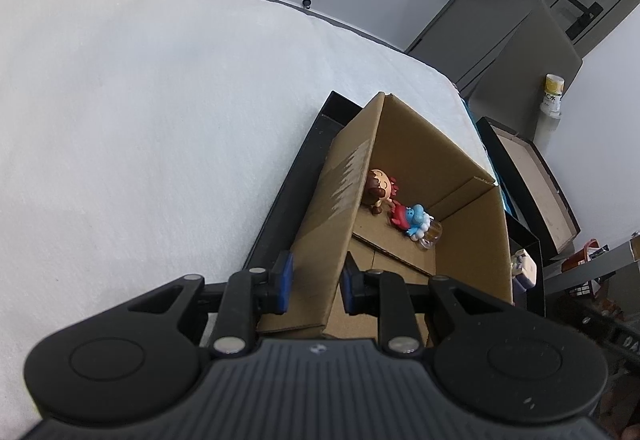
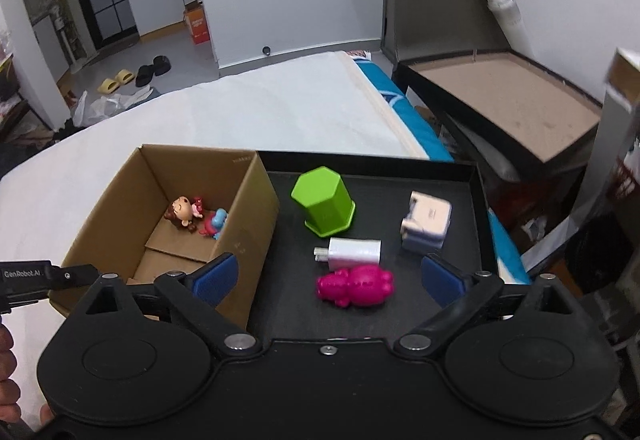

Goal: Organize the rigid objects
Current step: 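Move the right tool back over the tray toward the pink dinosaur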

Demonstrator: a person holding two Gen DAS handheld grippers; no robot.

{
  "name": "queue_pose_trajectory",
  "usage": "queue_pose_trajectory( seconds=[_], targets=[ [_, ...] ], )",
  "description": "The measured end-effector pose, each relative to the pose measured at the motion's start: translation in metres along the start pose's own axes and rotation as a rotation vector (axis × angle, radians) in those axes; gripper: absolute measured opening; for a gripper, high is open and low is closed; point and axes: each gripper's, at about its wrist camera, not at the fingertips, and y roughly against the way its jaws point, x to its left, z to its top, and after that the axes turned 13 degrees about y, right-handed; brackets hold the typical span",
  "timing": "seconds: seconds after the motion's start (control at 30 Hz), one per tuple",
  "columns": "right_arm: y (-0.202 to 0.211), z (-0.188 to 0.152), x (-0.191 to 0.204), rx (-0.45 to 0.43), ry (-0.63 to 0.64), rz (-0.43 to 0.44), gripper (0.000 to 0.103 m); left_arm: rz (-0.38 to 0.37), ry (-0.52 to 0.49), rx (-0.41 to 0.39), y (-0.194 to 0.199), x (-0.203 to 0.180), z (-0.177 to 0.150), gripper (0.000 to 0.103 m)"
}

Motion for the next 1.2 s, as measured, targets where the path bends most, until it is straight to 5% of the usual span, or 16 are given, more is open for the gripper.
queue_pose_trajectory(
  seconds=[0.43, 0.87, 1.2],
  targets=[
    [-0.023, -0.051, -0.016, -0.057, -0.075, -0.016, 0.099, 0.030, -0.008, -0.024, -0.004, -0.003, -0.005, 0.023],
    [-0.046, -0.053, -0.016, -0.087, -0.049, 0.015, 0.099, 0.063, -0.009, -0.041, -0.004, -0.007, -0.007, 0.023],
    [-0.075, -0.055, -0.007, -0.027, 0.024, -0.025, 0.098, 0.084, -0.005, -0.038, -0.008, -0.009, -0.006, 0.023]
  ],
)
